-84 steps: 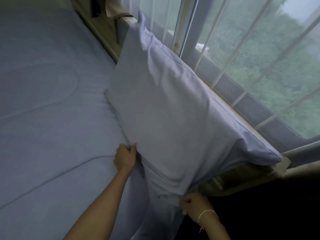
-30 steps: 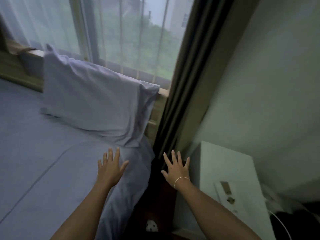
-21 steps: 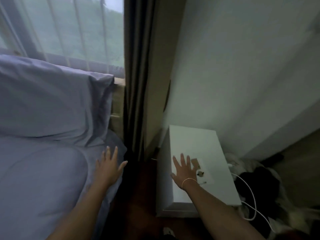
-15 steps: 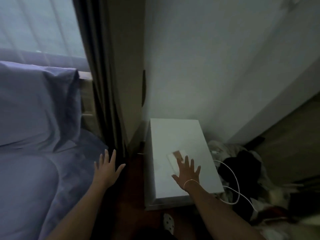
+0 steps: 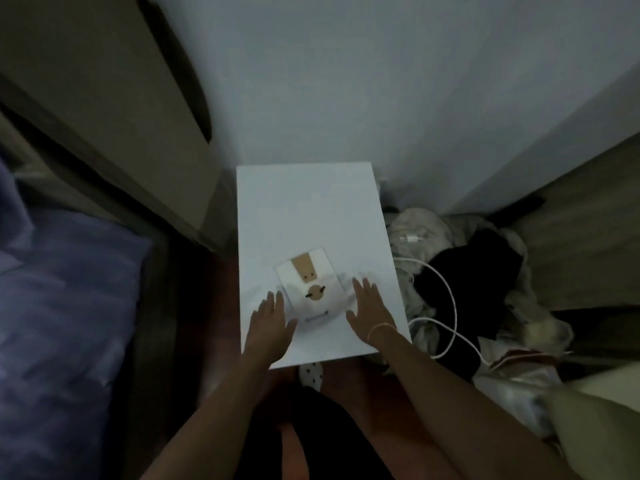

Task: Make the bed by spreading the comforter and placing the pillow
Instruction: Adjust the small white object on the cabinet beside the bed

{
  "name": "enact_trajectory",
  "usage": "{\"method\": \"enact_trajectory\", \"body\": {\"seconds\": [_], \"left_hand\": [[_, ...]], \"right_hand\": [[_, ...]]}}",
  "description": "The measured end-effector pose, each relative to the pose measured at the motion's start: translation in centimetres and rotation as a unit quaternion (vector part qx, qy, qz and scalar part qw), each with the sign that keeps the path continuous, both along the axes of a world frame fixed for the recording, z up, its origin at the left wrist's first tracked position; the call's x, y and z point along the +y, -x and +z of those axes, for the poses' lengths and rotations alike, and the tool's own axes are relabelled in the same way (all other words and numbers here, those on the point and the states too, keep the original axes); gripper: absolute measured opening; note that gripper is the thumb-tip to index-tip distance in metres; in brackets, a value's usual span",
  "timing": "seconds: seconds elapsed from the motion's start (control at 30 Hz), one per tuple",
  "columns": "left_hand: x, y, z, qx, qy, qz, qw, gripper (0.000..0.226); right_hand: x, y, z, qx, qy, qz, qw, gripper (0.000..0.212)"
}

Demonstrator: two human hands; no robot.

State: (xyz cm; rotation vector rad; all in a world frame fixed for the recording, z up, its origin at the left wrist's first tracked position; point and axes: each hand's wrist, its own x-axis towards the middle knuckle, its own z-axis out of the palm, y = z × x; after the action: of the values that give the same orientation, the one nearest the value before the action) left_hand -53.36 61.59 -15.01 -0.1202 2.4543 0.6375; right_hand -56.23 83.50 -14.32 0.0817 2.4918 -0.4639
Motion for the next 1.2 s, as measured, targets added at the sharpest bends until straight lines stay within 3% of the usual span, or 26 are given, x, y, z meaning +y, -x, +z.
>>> {"method": "enact_trajectory", "body": {"seconds": [0.2,0.4,0.57,0.87,1.07,1.2], "left_hand": [[4.3,0.0,-3.1,0.021,-0.005,0.039,0.999,0.073],[7.1,-0.6,-4.0,0.024,-0.024,0.117,0.993,0.069],[8.2,0.6,-3.4,0.027,-0.083,0.230,0.969,0.075],[6.3,0.9,-3.1,0.060,-0.092,0.323,0.940,0.059],[4.6,0.9,-3.4,0.035,-0.092,0.335,0.937,0.053],[3.5,1.5,-3.0,0.019,-0.105,0.311,0.944,0.053]], "right_hand": [[0.3,0.2,-2.6,0.005,0.082,0.010,0.997,0.069],[-1.0,-1.8,-3.1,0.005,0.141,-0.030,0.990,0.079],[-1.7,-1.0,-3.1,0.000,0.202,-0.162,0.966,0.080],[-2.5,-2.0,-1.7,-0.048,0.240,-0.233,0.941,0.074],[-2.3,-1.4,-1.4,-0.045,0.218,-0.198,0.954,0.068],[-2.5,1.8,-1.5,0.028,0.150,-0.064,0.986,0.069]]}}
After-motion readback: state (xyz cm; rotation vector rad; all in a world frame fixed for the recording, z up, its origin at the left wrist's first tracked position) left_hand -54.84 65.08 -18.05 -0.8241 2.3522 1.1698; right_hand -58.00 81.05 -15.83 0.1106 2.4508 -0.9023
